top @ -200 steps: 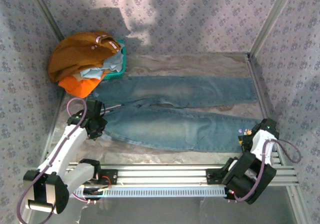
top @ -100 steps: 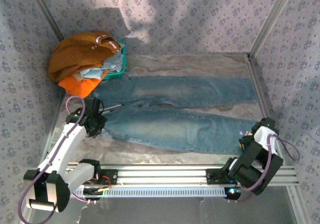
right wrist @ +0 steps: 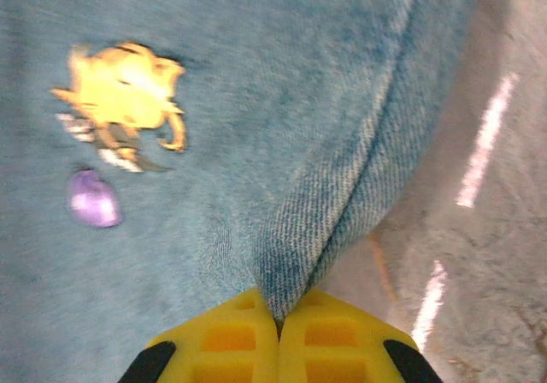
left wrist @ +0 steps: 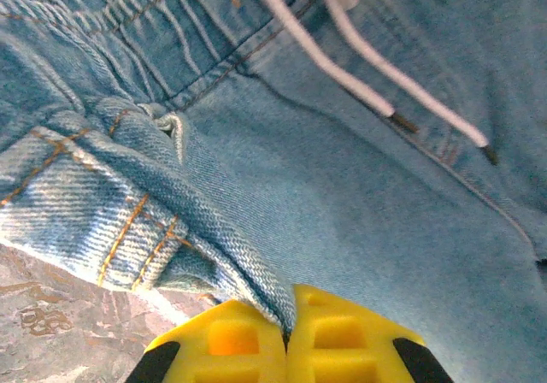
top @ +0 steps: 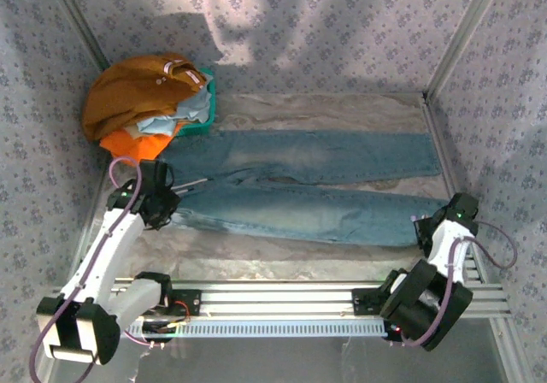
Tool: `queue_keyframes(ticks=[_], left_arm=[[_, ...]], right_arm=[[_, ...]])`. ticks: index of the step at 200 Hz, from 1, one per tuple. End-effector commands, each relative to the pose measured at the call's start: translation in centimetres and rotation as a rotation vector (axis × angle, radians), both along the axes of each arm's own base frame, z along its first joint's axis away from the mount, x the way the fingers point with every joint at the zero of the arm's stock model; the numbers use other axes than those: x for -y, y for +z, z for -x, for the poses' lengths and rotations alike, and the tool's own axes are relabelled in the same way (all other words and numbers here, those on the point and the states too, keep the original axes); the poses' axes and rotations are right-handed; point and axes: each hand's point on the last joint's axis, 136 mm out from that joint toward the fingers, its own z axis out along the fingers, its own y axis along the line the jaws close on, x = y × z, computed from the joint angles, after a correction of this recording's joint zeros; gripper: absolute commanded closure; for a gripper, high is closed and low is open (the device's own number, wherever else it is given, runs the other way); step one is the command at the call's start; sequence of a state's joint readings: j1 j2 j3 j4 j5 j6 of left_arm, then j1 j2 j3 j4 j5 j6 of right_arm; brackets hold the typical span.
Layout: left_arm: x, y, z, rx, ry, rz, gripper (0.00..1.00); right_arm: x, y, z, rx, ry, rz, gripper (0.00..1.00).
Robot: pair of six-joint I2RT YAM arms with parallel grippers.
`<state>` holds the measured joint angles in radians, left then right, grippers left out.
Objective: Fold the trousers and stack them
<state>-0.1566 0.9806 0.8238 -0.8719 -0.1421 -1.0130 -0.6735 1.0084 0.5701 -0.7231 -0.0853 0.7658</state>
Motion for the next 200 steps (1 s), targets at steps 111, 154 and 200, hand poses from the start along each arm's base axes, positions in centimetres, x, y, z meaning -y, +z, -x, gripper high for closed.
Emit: queue_keyframes(ticks=[111, 154, 200], left_arm=[[-5.1, 16.4, 3.4, 0.401, 0.090, -0.173, 1.00], [-5.5, 18.1, 5.2, 0.454, 0.100, -0.181, 1.00], [-6.0, 18.5, 2.0, 0.443, 0.092, -0.252, 1.00]], right_arm=[[0.7, 13.3, -4.7, 0.346, 0.155, 0.267, 1.00], [-0.1, 15.9, -5.7, 0.427, 0.196, 0.292, 1.00], [-0.4, 17.8, -10.3, 0.459, 0.287, 0.336, 1.00]])
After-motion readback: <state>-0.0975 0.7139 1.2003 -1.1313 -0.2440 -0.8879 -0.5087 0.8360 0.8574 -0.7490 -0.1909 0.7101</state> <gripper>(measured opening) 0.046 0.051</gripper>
